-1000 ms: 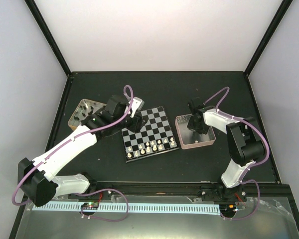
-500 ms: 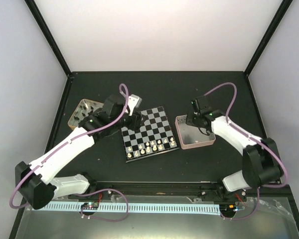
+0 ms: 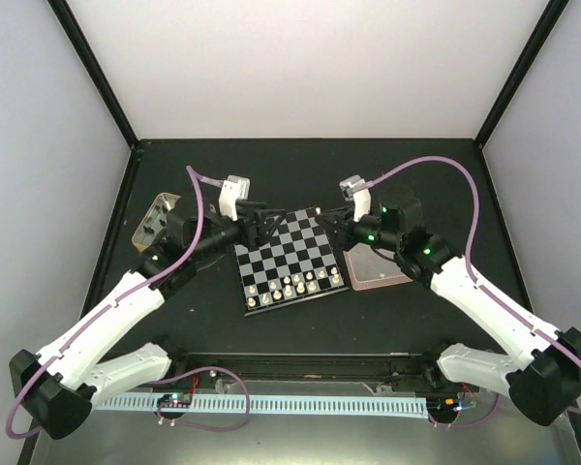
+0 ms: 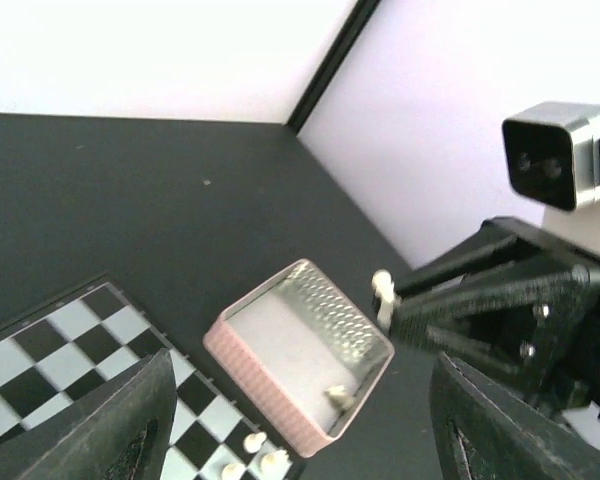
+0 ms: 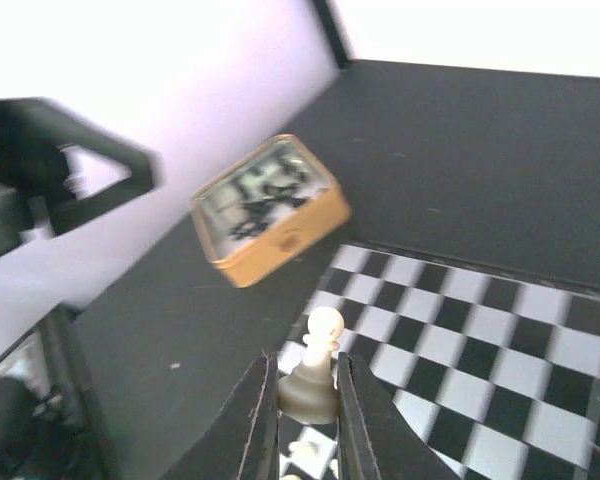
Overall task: Set up the chess pieces on the board
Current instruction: Place the chess piece on the chessboard.
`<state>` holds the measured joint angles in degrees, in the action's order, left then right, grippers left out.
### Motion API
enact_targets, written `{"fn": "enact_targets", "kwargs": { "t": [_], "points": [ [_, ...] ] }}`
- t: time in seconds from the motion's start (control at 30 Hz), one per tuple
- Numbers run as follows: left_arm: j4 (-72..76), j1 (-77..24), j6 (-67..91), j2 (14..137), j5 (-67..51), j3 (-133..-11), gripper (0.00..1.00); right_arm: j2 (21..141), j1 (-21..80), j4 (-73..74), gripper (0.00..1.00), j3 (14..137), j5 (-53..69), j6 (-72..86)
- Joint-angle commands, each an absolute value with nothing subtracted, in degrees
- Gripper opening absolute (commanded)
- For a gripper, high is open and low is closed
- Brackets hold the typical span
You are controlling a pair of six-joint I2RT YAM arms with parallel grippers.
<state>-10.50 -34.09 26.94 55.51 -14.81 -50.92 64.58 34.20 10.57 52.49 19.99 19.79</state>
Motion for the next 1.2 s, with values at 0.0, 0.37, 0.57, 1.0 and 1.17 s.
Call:
{"fn": "enact_targets", "kwargs": {
  "t": [0.0,0.37,0.57,1.0,1.17],
  "points": [
    [-3.9,-32.9,32.3,56.0,-23.4,-52.0,0.71,63.9,36.5,5.1,0.11,52.8,34.8,15.0],
    [-3.6,-31.0,42.0,65.3,-48.6,-57.6,0.53,65.0,38.4,5.3,0.11,54.8,40.9,11.2],
    [-4.4,-30.8,43.1,68.5,-53.8,-58.2,0.33,65.9,38.5,5.3,0.11,55.1,40.5,11.2],
    [-3.6,-30.2,43.2,68.6,-54.6,-56.9,0.02,67.0,38.5,5.0,0.14,54.9,36.4,12.3],
    [-4.3,-29.4,42.3,67.6,-52.2,-56.1,0.02,67.3,38.4,6.4,0.4,54.7,32.6,14.0]
  ]
}}
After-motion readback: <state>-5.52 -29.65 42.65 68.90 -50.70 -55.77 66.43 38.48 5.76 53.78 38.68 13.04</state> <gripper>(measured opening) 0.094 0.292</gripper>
